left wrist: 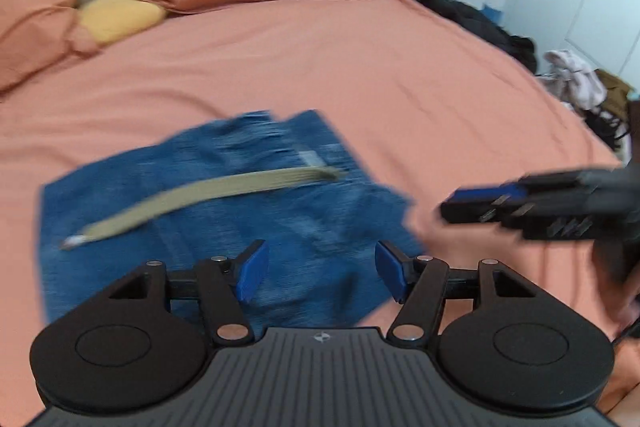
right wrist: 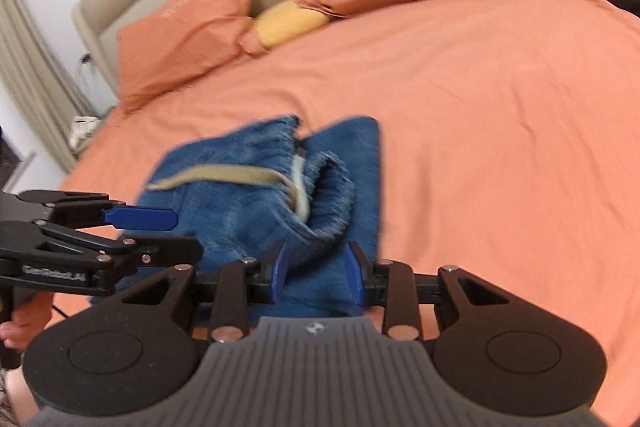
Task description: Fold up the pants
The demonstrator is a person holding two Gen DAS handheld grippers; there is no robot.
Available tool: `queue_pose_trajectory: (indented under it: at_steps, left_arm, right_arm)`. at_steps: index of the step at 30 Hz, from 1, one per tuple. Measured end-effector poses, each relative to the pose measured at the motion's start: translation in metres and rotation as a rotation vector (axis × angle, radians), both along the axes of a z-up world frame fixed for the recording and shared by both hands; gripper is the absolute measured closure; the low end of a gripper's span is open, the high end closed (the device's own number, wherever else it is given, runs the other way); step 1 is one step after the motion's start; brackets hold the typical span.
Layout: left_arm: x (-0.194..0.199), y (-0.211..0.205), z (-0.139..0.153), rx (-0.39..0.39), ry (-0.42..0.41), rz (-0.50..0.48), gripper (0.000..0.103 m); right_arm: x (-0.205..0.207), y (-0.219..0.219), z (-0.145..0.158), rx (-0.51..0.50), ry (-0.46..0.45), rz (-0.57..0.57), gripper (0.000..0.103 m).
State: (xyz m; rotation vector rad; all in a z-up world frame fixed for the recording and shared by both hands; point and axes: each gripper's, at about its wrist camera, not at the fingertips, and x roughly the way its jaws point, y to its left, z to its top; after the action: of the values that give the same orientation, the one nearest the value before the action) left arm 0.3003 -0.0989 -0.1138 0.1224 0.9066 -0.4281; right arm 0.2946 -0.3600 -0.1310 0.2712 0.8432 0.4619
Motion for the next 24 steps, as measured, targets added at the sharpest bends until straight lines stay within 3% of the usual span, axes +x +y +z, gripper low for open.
queue_pose_trajectory:
  at_steps: [3,8,9,11,20,22,24]
  left_arm:
    - [0.003,0.033,0.002,0.08,-0.02,0.05,0.031]
    - [0.023,0.083,0.0,0.127,-0.02,0.121,0.031]
    - [0.027,0.092,-0.002,0.127,-0.016,0.137,0.031]
    - [0.032,0.108,-0.006,0.113,-0.016,0.166,0.031]
    - [0.039,0.16,-0.029,0.004,0.008,0.246,0.031]
    - [0.037,0.165,-0.033,-0.006,0.013,0.251,0.031]
    - [0.035,0.169,-0.034,-0.019,0.012,0.256,0.031]
  right_arm:
    - [0.016,0.013,0.014,0.003,-0.015,0.035,0.074]
    - [0.068,0.045,0.016,0.018,0.028,0.085,0.073]
    - [0.08,0.051,0.013,0.022,0.045,0.09,0.065]
    - [0.102,0.061,0.003,0.035,0.06,0.083,0.054]
    - [0.175,0.092,-0.057,0.036,0.22,0.062,0.051]
    - [0.181,0.093,-0.063,0.055,0.244,0.048,0.057]
    - [0.18,0.094,-0.055,0.061,0.23,0.06,0.082]
